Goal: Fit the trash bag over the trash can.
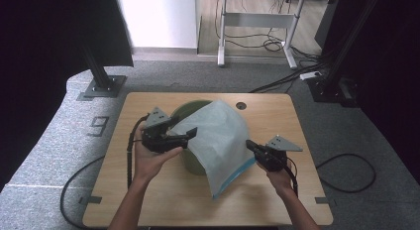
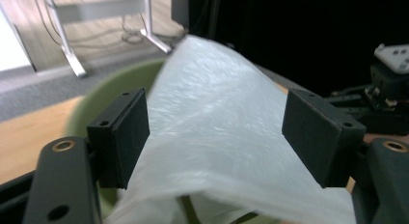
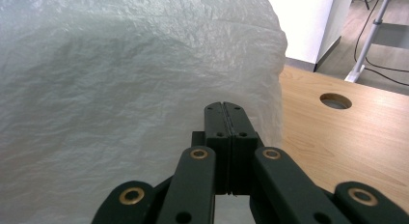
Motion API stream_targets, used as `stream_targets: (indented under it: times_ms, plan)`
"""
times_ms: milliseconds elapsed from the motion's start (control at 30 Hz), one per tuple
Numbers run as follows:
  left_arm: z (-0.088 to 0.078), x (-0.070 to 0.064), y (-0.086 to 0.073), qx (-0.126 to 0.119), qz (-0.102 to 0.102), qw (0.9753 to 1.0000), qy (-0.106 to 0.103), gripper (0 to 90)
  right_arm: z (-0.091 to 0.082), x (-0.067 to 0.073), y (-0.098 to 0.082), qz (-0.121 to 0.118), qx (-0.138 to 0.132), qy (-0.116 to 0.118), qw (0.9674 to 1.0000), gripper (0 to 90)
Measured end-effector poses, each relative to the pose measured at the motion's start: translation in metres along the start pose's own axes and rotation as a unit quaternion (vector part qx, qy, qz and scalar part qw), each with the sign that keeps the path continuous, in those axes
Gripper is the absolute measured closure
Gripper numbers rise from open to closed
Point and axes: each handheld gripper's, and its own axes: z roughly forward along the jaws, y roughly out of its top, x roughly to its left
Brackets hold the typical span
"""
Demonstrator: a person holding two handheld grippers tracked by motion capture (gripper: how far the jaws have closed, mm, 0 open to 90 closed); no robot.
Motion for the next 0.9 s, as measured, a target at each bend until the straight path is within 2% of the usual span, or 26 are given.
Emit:
stream_targets:
  times_ms: [133, 400, 567, 767, 900]
  plan:
    - [0.022, -0.010, -0.005, 0.041, 0.014, 0.9990, -0.013, 22.7, 0.000, 0.001, 0.001, 0.000, -0.001, 0.002, 1.0000, 87.6]
    - [0.040, -0.012, -0.016, 0.063, 0.004, 0.9977, -0.022, 21.9, -0.001, 0.001, 0.001, 0.000, -0.001, 0.004, 1.0000, 87.0]
    - [0.046, -0.016, -0.021, 0.083, 0.011, 0.9957, -0.038, 19.4, -0.002, 0.001, 0.000, 0.001, -0.001, 0.004, 1.0000, 86.9]
    - [0.048, -0.015, -0.024, 0.078, 0.002, 0.9960, -0.045, 19.2, -0.002, 0.000, -0.001, 0.004, 0.000, 0.002, 1.0000, 86.9]
    - [0.048, -0.015, -0.024, 0.078, 0.001, 0.9960, -0.044, 24.6, -0.003, 0.000, -0.002, 0.005, -0.001, 0.002, 1.0000, 86.8]
